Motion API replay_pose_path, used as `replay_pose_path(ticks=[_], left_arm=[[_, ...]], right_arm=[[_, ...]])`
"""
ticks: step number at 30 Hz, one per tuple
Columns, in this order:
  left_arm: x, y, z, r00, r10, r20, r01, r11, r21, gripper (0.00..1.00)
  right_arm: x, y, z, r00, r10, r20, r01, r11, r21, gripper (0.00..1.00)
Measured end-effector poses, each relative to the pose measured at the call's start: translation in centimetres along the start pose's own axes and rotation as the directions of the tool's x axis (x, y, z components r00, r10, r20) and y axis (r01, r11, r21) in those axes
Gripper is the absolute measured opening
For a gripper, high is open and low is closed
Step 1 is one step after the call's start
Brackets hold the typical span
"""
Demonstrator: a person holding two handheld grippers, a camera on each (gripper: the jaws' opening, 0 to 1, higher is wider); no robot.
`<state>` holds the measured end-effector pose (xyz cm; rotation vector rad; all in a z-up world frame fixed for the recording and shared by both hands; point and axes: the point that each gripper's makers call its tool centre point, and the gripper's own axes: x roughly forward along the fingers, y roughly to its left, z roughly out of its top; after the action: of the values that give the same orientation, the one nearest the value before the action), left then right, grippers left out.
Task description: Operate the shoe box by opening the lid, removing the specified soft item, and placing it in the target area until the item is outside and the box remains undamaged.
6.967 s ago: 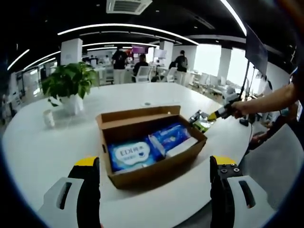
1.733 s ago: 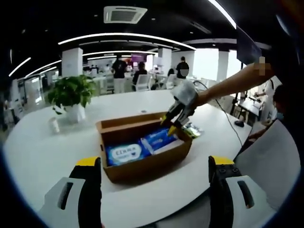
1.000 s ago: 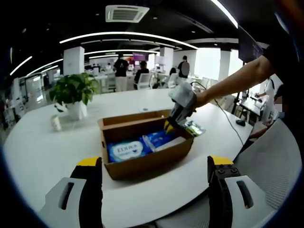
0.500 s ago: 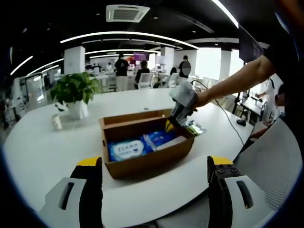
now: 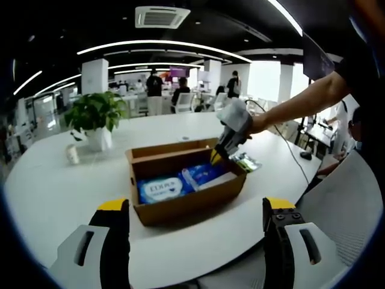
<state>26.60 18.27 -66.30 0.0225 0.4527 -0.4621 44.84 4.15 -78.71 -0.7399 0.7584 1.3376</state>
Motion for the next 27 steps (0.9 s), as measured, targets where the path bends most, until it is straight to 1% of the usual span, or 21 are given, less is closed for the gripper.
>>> replay_pose_path(ticks=[9,16,18,23,24,27], left_arm=[[-0.1,0.0,0.0,1.0,0.001,0.0,-0.001,1.0,0.001,0.95],[0.2,0.7,-0.3,1.0,0.012,-0.007,-0.012,1.0,-0.002,0.94],[0.4,1.3,-0.5,1.0,0.023,-0.013,-0.023,1.0,-0.007,0.92],[1.2,3.0,-1.0,0.998,0.059,-0.034,-0.06,0.997,-0.037,0.81],[1.7,3.9,-1.3,0.995,0.076,-0.057,-0.077,0.997,-0.025,0.8],[2.4,4.4,-1.2,0.995,0.081,-0.063,-0.082,0.997,-0.009,0.8]], right_arm=[[-0.5,0.1,0.3,1.0,0.001,0.018,-0.001,1.0,0.007,0.0],[-0.7,0.0,0.4,1.0,-0.002,0.029,0.001,1.0,0.016,0.0],[-0.8,0.2,0.5,1.0,-0.001,0.032,0.001,1.0,0.015,0.0],[-0.8,0.3,0.6,0.999,-0.002,0.035,0.001,1.0,0.011,0.0],[-0.8,0.4,0.6,0.999,-0.002,0.036,0.001,1.0,0.012,0.0],[-0.8,0.4,0.7,0.999,-0.003,0.035,0.003,1.0,0.008,0.0]])
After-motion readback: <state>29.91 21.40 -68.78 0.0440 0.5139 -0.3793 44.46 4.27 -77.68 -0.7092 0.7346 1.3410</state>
